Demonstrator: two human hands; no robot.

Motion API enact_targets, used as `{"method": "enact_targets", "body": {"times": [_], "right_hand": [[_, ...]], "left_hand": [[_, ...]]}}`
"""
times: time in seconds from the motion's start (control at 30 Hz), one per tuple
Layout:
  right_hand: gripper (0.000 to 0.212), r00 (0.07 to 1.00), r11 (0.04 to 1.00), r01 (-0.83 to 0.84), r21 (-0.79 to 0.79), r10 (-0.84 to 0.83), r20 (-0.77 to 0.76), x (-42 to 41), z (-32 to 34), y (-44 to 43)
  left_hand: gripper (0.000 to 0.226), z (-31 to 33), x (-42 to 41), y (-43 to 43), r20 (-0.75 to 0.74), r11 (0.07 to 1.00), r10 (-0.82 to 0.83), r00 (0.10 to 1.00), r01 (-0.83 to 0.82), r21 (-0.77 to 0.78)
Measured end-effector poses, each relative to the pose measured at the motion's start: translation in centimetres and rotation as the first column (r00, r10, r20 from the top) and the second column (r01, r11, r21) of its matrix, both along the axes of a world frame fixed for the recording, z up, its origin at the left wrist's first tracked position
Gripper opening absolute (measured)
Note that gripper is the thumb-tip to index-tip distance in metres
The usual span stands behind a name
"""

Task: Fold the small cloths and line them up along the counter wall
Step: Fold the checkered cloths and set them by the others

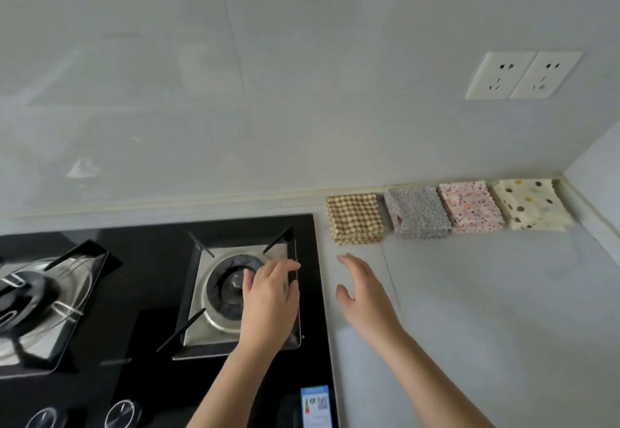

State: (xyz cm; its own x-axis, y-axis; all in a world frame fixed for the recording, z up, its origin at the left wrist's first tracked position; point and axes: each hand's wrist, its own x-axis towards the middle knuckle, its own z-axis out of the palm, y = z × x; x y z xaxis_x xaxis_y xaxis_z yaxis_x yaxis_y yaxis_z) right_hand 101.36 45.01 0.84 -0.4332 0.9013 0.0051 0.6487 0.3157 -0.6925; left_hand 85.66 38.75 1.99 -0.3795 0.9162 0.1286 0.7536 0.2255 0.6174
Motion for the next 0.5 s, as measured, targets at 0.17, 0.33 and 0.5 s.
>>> {"method": "enact_targets", "body": {"times": [0.17, 0.33, 0.5], "right_hand": [[0.043, 0.993, 0.998, 0.062, -0.025, -0.064, -0.097, -4.2, 2.7, -10.1], [0.041, 0.989, 0.997, 0.022, -0.069, -0.032, -0.143, -10.4, 4.7, -19.6], [0.043, 0.99, 0.994, -0.079, -0.079, 0.069, -0.123, -16.1, 6.1, -25.1]], "left_hand": [[0.023, 1.4, -4.6, -11.5, 0.083, 0.996, 0.012, 0.996, -0.019, 0.086], [0.022, 2.6, -9.8, -22.3, 0.131, 0.998, 0.048, 0.99, -0.054, 0.041], [0.02, 3.9, -14.6, -28.8, 0.18, 0.99, 0.11, 0.977, -0.123, 0.061]]}}
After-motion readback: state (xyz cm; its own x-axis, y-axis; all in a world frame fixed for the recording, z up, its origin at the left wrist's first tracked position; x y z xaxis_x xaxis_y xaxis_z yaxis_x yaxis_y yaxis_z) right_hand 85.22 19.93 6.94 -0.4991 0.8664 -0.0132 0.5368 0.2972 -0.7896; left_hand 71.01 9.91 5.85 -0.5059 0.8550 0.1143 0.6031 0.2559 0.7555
